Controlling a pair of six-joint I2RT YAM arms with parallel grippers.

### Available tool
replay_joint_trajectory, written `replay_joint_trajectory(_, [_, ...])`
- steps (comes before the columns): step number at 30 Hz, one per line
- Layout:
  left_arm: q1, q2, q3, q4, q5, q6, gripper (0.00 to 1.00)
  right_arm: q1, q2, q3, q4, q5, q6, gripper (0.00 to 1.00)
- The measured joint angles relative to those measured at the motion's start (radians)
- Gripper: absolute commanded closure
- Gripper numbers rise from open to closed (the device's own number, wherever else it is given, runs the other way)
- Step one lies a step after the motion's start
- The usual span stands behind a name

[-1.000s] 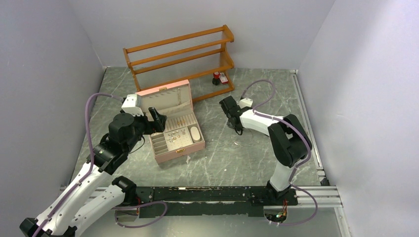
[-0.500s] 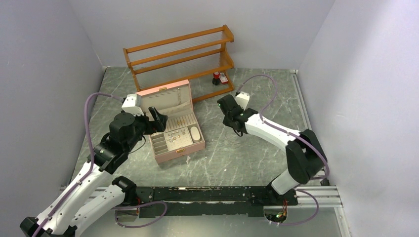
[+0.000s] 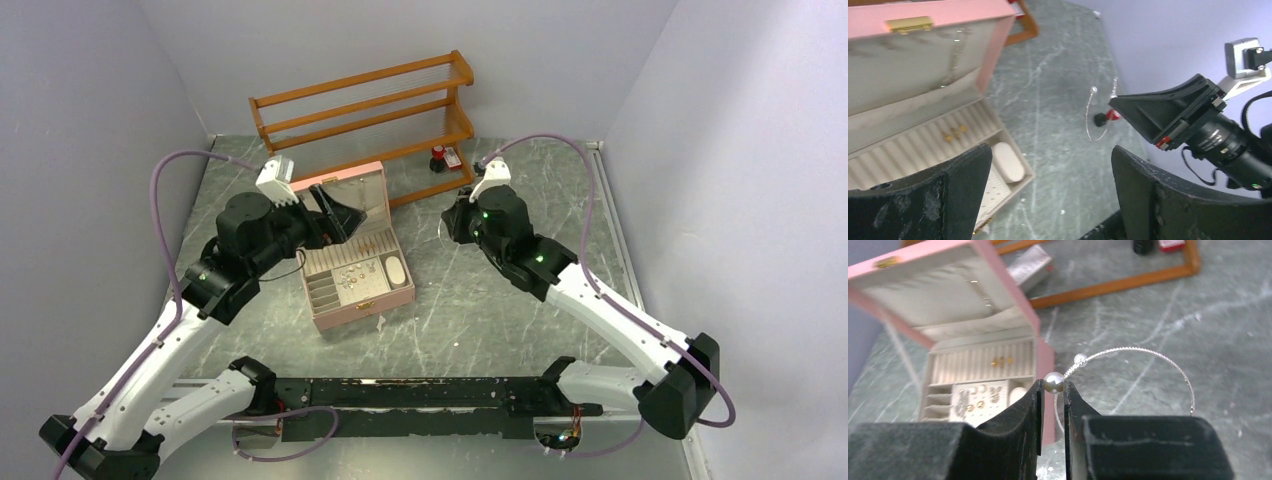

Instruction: Organize the mixed jewelry

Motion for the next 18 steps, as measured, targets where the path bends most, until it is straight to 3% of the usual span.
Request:
replay_joint_trajectory(10, [0.014, 0.07, 0.093, 0.063, 0.173, -0.19, 0.11, 0.027, -0.043, 0.001, 0.093, -0.334, -0.186, 0.8])
replay_joint_trajectory(18, [0.016, 0.077, 0.037, 0.133, 0.219, -0.28, 0.14, 0.143, -0.044, 0.008, 0.146, -0.522, -0.292, 0.81])
